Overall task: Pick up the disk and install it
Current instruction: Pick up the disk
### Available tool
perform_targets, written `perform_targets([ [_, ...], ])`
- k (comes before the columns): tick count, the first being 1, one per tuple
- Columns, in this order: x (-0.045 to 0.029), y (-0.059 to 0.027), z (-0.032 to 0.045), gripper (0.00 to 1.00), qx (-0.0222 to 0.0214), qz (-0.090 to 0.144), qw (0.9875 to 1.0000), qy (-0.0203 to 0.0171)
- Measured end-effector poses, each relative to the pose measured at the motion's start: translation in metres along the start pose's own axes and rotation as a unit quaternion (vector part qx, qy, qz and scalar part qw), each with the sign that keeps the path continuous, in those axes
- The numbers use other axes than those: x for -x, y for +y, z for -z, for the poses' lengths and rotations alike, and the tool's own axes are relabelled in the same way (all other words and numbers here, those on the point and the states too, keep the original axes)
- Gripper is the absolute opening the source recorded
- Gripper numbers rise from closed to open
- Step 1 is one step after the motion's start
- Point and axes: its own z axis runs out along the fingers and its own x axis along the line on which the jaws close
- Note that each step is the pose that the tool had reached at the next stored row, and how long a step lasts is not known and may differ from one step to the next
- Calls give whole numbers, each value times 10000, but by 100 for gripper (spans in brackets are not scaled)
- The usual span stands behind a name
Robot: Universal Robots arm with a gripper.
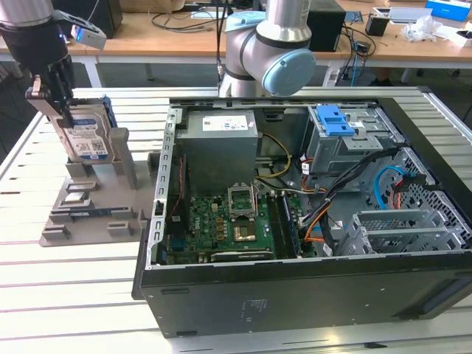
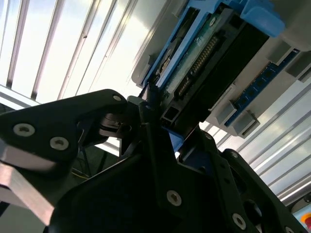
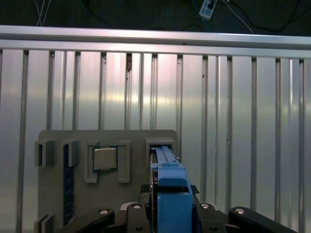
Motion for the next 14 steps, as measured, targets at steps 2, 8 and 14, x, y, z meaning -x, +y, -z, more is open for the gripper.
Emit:
perform_targets([
  [2, 1, 2, 48, 37, 0, 0, 10000, 0],
  [8, 4, 8, 177, 37, 0, 0, 10000, 0],
  [14, 6, 13, 277, 37, 0, 0, 10000, 0],
])
